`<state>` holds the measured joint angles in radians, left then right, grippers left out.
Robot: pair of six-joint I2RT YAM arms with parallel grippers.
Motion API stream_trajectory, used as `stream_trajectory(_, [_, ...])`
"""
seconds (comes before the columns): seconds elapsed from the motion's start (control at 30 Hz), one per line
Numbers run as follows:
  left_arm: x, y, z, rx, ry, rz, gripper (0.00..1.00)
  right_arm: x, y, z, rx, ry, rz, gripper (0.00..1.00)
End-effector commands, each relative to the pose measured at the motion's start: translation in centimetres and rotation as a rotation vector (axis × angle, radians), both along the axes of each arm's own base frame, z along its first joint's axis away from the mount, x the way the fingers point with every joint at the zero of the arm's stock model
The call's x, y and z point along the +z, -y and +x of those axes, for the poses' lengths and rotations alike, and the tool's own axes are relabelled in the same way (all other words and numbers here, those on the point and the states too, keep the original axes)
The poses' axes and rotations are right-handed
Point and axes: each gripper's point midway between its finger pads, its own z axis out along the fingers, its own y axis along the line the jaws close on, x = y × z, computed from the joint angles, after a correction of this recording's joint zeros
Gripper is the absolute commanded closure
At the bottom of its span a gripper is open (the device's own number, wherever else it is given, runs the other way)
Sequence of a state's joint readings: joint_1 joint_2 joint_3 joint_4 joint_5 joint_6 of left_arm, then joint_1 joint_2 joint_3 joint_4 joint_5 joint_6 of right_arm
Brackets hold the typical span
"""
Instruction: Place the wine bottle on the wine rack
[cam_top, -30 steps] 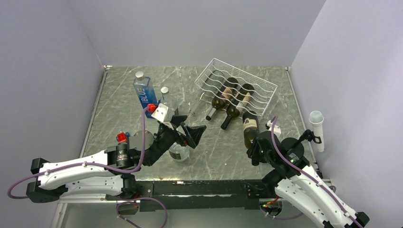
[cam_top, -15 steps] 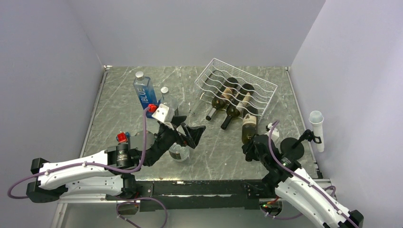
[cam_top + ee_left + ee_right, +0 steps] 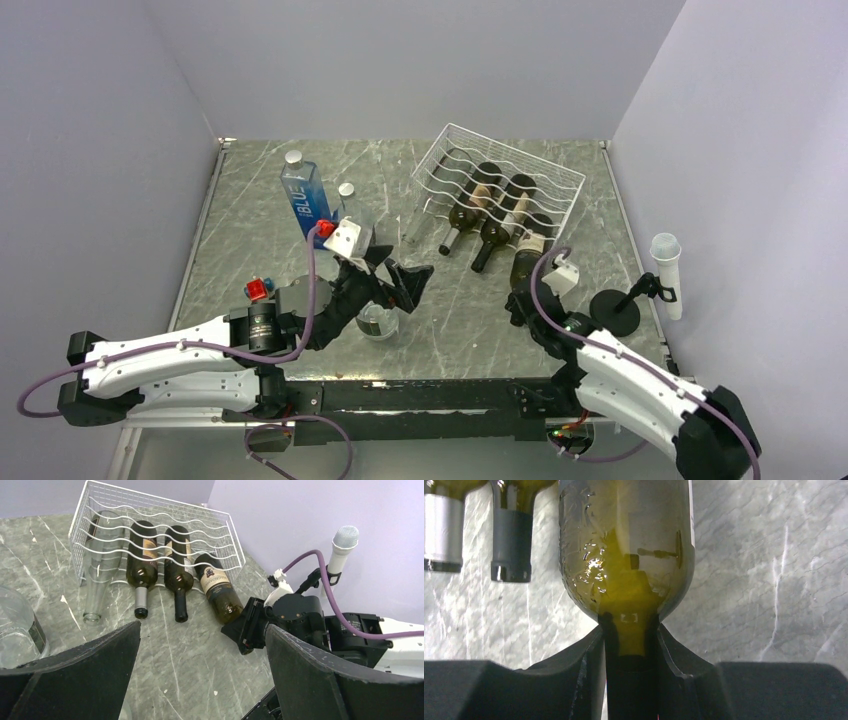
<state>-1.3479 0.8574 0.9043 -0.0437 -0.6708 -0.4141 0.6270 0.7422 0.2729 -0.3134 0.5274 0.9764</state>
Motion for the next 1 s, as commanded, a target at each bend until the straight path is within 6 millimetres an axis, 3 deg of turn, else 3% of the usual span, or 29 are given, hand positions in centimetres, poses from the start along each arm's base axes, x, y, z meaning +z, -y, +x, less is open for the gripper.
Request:
stream_trajectory(0.0, [0.4, -0.1, 0.0, 0.009, -0.023, -0.011, 0.01, 5.5, 2.5, 4.9, -0.280, 0.230, -0.015, 1.00])
stream_trajectory(0.2, [0.0, -0.2, -0.1, 0.010, -0.047, -0.002, 0.01, 4.8, 2.1, 6.3, -0.296, 0.207, -0.069, 1.00])
stream_trajectory(0.43, [0.4, -1.0, -0.2, 0.015, -0.048, -0.033, 0.01, 5.5, 1.9, 8.2, -0.228, 0.252, -0.157, 1.00])
stream_trajectory(0.97, [0.8, -1.2, -0.2, 0.018, -0.040, -0.029, 0.01, 5.9, 3.0, 12.4, -0.097, 0.311, -0.208, 1.00])
